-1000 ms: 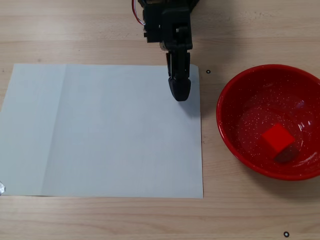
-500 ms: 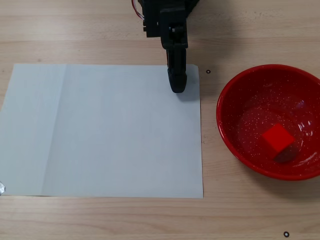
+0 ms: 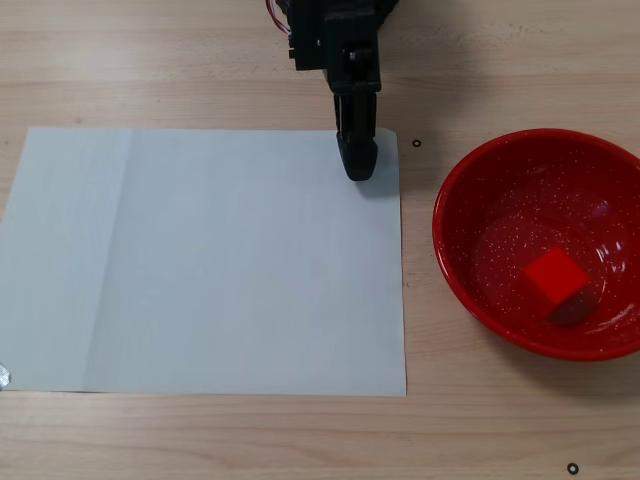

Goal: Grasp the red cube and put it in the red bowl.

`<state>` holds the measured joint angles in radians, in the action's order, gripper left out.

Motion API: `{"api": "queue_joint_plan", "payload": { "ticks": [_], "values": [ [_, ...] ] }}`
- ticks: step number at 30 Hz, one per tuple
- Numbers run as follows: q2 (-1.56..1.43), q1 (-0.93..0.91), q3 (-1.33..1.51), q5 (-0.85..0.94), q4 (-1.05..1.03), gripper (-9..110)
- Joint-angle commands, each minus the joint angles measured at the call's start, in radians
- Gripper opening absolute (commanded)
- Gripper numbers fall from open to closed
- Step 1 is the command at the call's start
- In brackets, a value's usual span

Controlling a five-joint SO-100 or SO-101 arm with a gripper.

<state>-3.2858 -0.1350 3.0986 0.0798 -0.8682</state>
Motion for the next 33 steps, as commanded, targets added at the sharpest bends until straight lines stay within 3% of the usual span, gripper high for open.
{"api": "queue_joint_plan", "payload": {
  "ticks": [1, 33],
  "values": [
    [0.008, -0.005, 0.006, -0.029, -0.018, 0],
    [0.009, 0.008, 0.006, -0.040, -0.021, 0]
  ]
}}
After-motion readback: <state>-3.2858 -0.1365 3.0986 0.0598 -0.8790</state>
